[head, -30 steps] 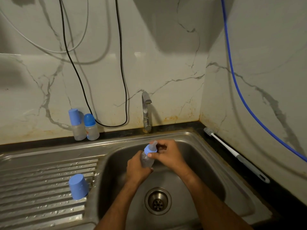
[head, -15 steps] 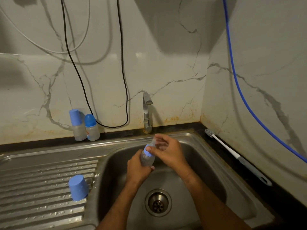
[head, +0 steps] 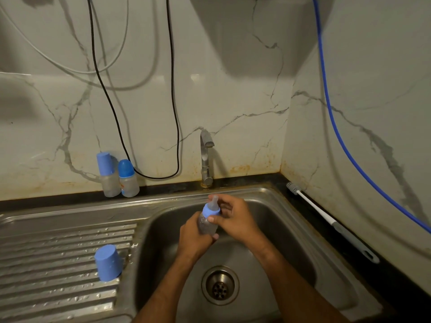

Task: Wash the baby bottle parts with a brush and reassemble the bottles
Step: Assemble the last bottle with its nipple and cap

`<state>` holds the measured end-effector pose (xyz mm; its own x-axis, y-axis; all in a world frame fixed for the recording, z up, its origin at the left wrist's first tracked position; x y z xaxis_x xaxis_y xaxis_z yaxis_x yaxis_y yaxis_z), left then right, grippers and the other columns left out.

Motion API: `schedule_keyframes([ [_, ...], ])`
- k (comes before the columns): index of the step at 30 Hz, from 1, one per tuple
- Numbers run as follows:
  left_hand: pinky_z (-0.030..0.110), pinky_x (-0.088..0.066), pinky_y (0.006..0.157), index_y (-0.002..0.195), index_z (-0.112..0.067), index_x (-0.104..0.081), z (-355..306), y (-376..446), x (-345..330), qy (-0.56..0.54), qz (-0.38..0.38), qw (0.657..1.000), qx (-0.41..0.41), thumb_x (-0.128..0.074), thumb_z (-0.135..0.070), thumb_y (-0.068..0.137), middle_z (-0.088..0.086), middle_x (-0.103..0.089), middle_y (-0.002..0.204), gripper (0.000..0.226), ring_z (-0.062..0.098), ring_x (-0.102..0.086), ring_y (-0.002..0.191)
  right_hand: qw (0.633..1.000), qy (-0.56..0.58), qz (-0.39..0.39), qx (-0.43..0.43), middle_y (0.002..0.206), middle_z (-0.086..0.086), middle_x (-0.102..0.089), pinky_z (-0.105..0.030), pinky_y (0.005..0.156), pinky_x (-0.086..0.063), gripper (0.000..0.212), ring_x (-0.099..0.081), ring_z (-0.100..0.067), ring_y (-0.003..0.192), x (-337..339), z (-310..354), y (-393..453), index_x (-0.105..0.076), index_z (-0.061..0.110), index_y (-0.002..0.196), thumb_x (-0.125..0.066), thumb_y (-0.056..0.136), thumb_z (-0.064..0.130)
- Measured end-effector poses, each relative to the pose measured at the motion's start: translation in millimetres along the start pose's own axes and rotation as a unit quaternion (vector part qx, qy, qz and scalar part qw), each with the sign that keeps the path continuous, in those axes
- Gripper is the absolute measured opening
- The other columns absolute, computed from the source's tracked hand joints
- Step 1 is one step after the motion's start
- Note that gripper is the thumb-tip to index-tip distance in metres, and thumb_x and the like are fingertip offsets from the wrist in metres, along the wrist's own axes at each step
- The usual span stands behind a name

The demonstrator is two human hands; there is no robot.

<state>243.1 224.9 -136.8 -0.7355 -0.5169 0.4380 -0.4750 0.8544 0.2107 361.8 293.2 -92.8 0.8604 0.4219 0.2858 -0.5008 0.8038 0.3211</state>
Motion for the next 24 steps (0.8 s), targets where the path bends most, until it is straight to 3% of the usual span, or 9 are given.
schedule_keyframes([
  [2, 0.023, -0.055, 0.08, 0.114, -0.023, -0.062, 0.3, -0.6, -1.8, 0.006, 0.005, 1.0, -0.002, -0.082, -0.008, 0.073, -0.005, -0.069, 0.101, 0.048, 0.009, -0.066, 0.092, 0.999, -0.039, -0.03, 0.001, 0.112, 0.005, -0.07, -0.031, 0.095, -0.058, 0.047, -0.067, -0.008, 0.104, -2.6, 0.1, -1.6, -0.066, 0.016, 0.123, -0.083, 0.08, 0.007],
  [6, 0.014, -0.048, 0.072, 0.11, -0.024, -0.062, 0.6, -1.3, -1.4, 0.02, -0.001, 1.0, 0.008, -0.08, -0.01, 0.077, -0.008, -0.067, 0.097, 0.041, 0.006, -0.064, 0.089, 0.991, -0.093, -0.098, -0.007, 0.101, 0.007, -0.071, -0.026, 0.085, -0.06, 0.044, -0.068, -0.008, 0.095, -8.5, -6.7, -1.8, -0.069, 0.021, 0.109, -0.091, 0.071, 0.029],
  [9, 0.025, -0.056, 0.08, 0.109, -0.027, -0.061, 0.8, -1.1, 1.0, -0.007, 0.004, 1.0, 0.022, -0.08, -0.006, 0.075, -0.006, -0.068, 0.1, 0.045, 0.008, -0.065, 0.093, 0.995, -0.07, -0.072, -0.02, 0.103, 0.008, -0.07, -0.022, 0.083, -0.059, 0.047, -0.068, -0.008, 0.097, -3.9, -1.5, 2.7, -0.066, 0.022, 0.11, -0.092, 0.071, 0.028],
  [12, 0.037, -0.062, 0.08, 0.1, -0.029, -0.064, 4.3, -0.4, -0.9, -0.052, 0.032, 0.997, 0.05, -0.079, -0.001, 0.072, -0.001, -0.07, 0.098, 0.043, 0.017, -0.068, 0.093, 1.0, 0.01, 0.005, -0.007, 0.127, 0.002, -0.067, -0.032, 0.097, -0.057, 0.062, -0.063, -0.012, 0.118, 6.6, 2.2, 6.7, -0.061, 0.018, 0.132, -0.086, 0.076, 0.009],
  [14, 0.043, -0.062, 0.078, 0.1, -0.026, -0.067, 4.4, -1.3, -6.0, -0.068, 0.063, 0.994, 0.054, -0.076, -0.001, 0.073, 0.003, -0.072, 0.095, 0.038, 0.022, -0.07, 0.091, 0.999, 0.007, 0.053, -0.007, 0.132, 0.001, -0.066, -0.033, 0.101, -0.055, 0.061, -0.062, -0.012, 0.123, 5.1, 0.7, 3.2, -0.059, 0.016, 0.136, -0.079, 0.081, -0.001],
  [16, 0.044, -0.062, 0.079, 0.104, -0.023, -0.067, 3.7, -0.9, -9.7, -0.061, 0.068, 0.995, 0.048, -0.076, -0.004, 0.075, 0.003, -0.072, 0.094, 0.037, 0.02, -0.07, 0.088, 0.999, -0.01, 0.036, -0.02, 0.126, 0.0, -0.069, -0.026, 0.097, -0.055, 0.054, -0.065, -0.013, 0.118, 0.0, -2.7, -0.6, -0.062, 0.015, 0.132, -0.078, 0.083, -0.001],
  [20, 0.024, -0.056, 0.075, 0.107, -0.021, -0.064, 0.0, 1.2, -6.1, 0.007, 0.007, 0.999, 0.033, -0.078, -0.017, 0.082, -0.005, -0.069, 0.093, 0.029, 0.009, -0.066, 0.087, 0.995, -0.063, -0.078, -0.027, 0.098, 0.011, -0.068, -0.011, 0.077, -0.052, 0.043, -0.067, -0.004, 0.093, -4.4, 4.0, -7.2, -0.069, 0.017, 0.115, -0.088, 0.077, 0.018],
  [22, 0.026, -0.058, 0.075, 0.104, -0.023, -0.064, 1.4, 1.4, -4.8, 0.009, 0.008, 0.999, 0.035, -0.078, -0.015, 0.081, -0.004, -0.07, 0.091, 0.028, 0.009, -0.067, 0.086, 0.995, -0.069, -0.075, -0.025, 0.095, 0.011, -0.068, -0.012, 0.076, -0.053, 0.041, -0.066, -0.002, 0.089, -5.2, 7.1, -6.5, -0.07, 0.017, 0.112, -0.088, 0.076, 0.023],
  [24, 0.034, -0.061, 0.081, 0.106, -0.026, -0.065, 4.6, 0.0, -4.3, -0.036, 0.042, 0.997, 0.052, -0.079, -0.011, 0.075, -0.003, -0.071, 0.096, 0.038, 0.013, -0.069, 0.09, 0.998, -0.039, -0.026, -0.033, 0.106, 0.008, -0.071, -0.018, 0.084, -0.056, 0.044, -0.067, -0.004, 0.099, -3.3, 8.8, -3.9, -0.069, 0.016, 0.118, -0.087, 0.078, 0.023],
])
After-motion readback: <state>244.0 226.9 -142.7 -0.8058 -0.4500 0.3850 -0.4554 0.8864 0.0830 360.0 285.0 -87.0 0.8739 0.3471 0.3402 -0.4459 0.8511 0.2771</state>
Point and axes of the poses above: each hand's wrist, its own y-axis towards the middle knuckle, its own x-axis out of the back of the hand, z = x × y, the point moved 6 cm from there along y, towards the middle knuckle
